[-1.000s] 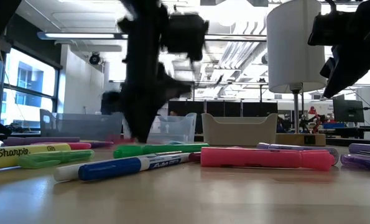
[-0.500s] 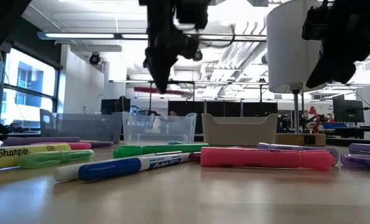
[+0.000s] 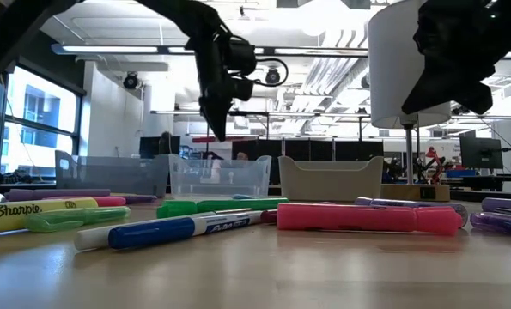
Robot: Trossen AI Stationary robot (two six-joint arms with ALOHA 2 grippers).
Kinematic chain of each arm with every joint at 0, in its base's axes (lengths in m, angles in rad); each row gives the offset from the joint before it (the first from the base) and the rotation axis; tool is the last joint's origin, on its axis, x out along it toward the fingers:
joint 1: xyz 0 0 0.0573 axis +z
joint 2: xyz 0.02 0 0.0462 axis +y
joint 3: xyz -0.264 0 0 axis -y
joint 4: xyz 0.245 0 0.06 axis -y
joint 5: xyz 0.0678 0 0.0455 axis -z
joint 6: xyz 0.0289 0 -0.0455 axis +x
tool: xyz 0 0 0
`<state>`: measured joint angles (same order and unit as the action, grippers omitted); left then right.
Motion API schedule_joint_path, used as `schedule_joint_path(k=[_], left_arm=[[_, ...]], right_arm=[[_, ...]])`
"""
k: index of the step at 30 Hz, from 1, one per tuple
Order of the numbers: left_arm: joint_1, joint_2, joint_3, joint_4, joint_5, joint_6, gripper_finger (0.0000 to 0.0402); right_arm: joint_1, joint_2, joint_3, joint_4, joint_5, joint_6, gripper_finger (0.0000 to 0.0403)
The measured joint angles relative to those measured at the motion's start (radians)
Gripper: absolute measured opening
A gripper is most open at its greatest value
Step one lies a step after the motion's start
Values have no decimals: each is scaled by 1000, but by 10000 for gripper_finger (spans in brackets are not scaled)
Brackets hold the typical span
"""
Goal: Pick & Place Markers
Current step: Put the pink marker pen into the transparent bin
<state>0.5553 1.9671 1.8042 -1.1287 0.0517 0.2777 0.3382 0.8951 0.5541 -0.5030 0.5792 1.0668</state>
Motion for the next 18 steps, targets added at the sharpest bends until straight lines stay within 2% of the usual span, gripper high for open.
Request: schedule_joint_path(k=[7,13,18], left_arm=[[-5,57,1,40,10,133,26],[-6,91,0,39,-15,137,29],[-6,92,0,65,-16,96,61]], right_arm=[[0,0,0,1,68,61,0],[0,0,0,13,66,62,0],[0,0,0,14,65,55,0]])
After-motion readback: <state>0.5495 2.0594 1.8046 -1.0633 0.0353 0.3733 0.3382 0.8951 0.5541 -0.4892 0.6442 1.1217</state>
